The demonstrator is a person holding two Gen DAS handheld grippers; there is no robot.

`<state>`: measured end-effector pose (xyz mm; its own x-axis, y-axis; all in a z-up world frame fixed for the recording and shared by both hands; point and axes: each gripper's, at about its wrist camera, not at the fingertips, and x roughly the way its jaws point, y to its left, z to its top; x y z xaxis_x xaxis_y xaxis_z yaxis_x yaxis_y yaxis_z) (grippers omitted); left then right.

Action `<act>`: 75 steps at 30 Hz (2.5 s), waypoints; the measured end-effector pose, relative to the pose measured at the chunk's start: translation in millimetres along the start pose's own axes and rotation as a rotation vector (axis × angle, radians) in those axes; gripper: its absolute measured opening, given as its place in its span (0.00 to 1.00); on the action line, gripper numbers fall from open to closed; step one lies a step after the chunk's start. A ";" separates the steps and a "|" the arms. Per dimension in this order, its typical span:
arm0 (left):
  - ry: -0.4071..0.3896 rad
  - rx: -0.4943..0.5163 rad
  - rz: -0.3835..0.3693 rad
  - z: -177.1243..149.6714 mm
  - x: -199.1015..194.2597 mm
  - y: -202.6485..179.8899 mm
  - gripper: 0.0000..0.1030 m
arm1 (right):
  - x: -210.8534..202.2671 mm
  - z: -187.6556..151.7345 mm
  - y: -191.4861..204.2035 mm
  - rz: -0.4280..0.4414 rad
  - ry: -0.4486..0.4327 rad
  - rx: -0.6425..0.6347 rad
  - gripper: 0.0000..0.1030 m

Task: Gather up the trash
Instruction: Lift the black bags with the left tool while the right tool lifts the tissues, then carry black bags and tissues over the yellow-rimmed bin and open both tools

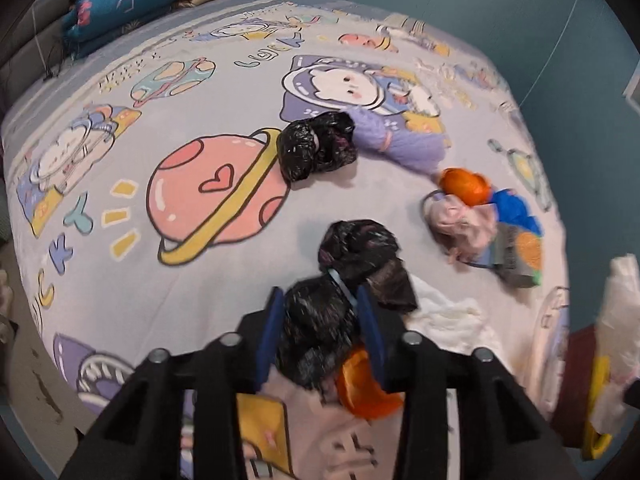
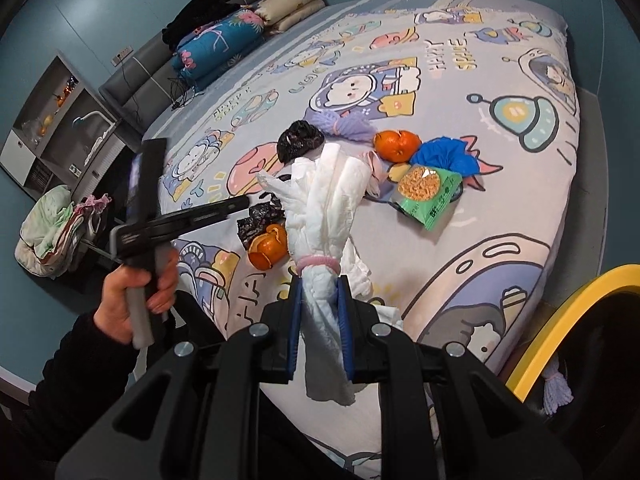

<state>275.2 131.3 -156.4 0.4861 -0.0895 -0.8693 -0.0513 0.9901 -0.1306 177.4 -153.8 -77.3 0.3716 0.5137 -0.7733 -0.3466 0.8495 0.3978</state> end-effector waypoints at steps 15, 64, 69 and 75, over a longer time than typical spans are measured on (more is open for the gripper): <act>0.097 0.075 0.054 5.5 57.5 -21.9 0.65 | 14.9 0.3 -7.9 -0.011 0.030 0.015 0.15; -0.064 0.359 -0.420 -59.1 -129.6 -233.9 0.19 | -161.1 -58.8 -117.6 -0.322 -0.285 0.318 0.16; -0.019 0.412 -0.447 -72.3 -121.7 -268.3 0.19 | -168.6 -71.9 -143.3 -0.333 -0.296 0.394 0.16; 0.019 0.467 -0.449 -86.8 -113.1 -296.6 0.19 | -169.2 -81.3 -159.6 -0.324 -0.290 0.446 0.17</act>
<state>159.7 -161.6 -60.7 0.3561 -0.5037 -0.7871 0.5403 0.7982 -0.2664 99.9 -386.0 -50.1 0.6379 0.1799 -0.7488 0.1926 0.9042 0.3812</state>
